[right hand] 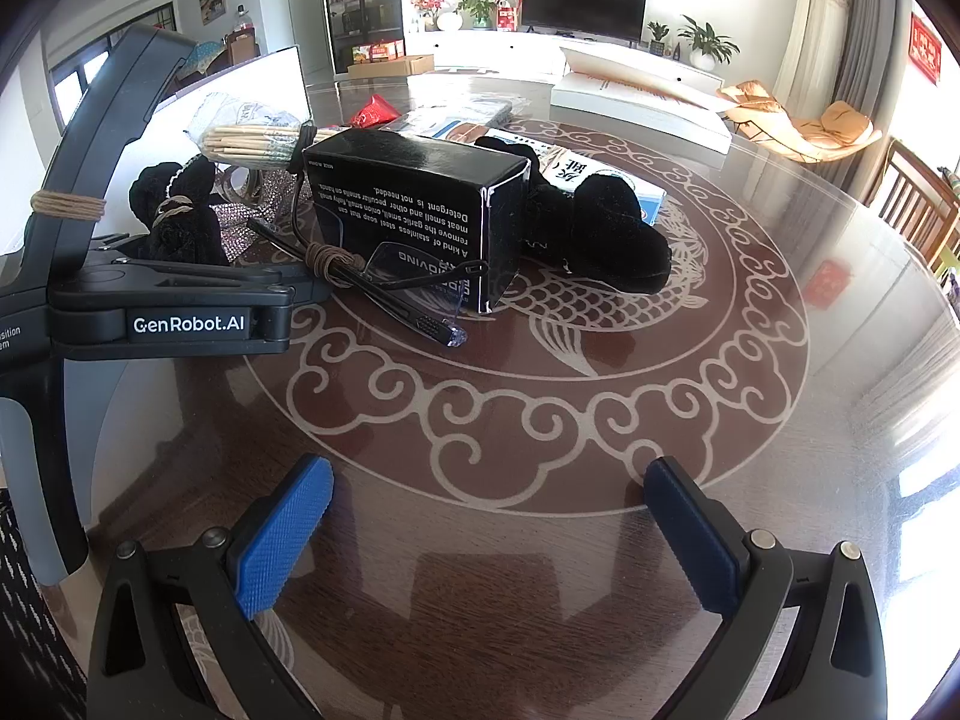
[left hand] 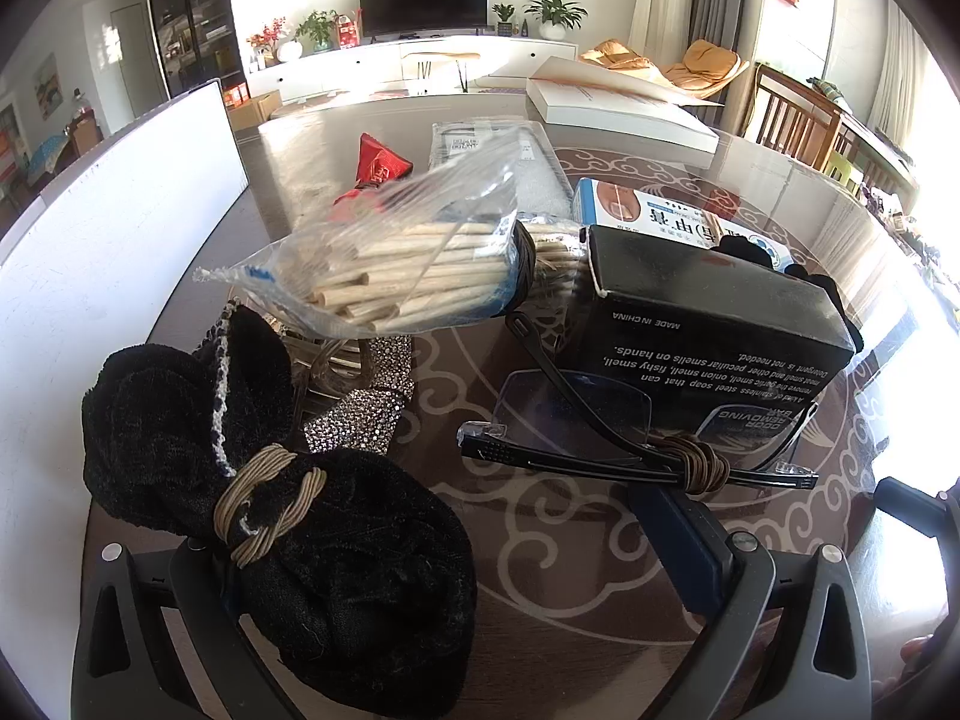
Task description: Organize objects
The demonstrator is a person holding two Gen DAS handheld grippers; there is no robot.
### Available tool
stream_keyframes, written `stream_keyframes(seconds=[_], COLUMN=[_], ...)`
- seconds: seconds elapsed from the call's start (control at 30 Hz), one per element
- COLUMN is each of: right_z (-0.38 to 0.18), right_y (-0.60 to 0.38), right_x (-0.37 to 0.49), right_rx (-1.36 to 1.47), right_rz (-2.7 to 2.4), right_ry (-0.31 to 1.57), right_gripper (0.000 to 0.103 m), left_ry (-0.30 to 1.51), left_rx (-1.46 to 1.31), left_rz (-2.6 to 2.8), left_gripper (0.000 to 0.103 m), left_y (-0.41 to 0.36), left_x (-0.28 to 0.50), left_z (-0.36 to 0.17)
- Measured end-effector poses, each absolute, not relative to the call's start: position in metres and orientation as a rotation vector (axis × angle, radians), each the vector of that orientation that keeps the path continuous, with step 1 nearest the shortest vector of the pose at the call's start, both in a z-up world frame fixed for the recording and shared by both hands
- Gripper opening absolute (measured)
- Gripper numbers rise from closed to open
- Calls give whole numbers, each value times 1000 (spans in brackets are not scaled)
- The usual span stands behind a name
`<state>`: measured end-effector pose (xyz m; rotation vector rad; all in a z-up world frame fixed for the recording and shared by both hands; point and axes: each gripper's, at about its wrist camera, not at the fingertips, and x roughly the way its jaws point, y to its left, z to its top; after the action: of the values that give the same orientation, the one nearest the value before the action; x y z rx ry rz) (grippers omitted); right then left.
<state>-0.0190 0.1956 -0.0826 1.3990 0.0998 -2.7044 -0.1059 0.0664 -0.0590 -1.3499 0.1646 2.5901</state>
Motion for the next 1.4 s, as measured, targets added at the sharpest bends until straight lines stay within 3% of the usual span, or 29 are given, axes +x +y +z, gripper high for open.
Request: stream_keyframes(seconds=[1.4], right_z=[-82], right_y=[196], right_x=[-18], right_rx=[1397], right_rz=[-2705], right_ry=[99], right_gripper=[103], left_ry=[163], left_rx=[-1351], left_rz=[2591], left_gripper=[103], left_y=[67], left_x=[-105], left_z=[-61])
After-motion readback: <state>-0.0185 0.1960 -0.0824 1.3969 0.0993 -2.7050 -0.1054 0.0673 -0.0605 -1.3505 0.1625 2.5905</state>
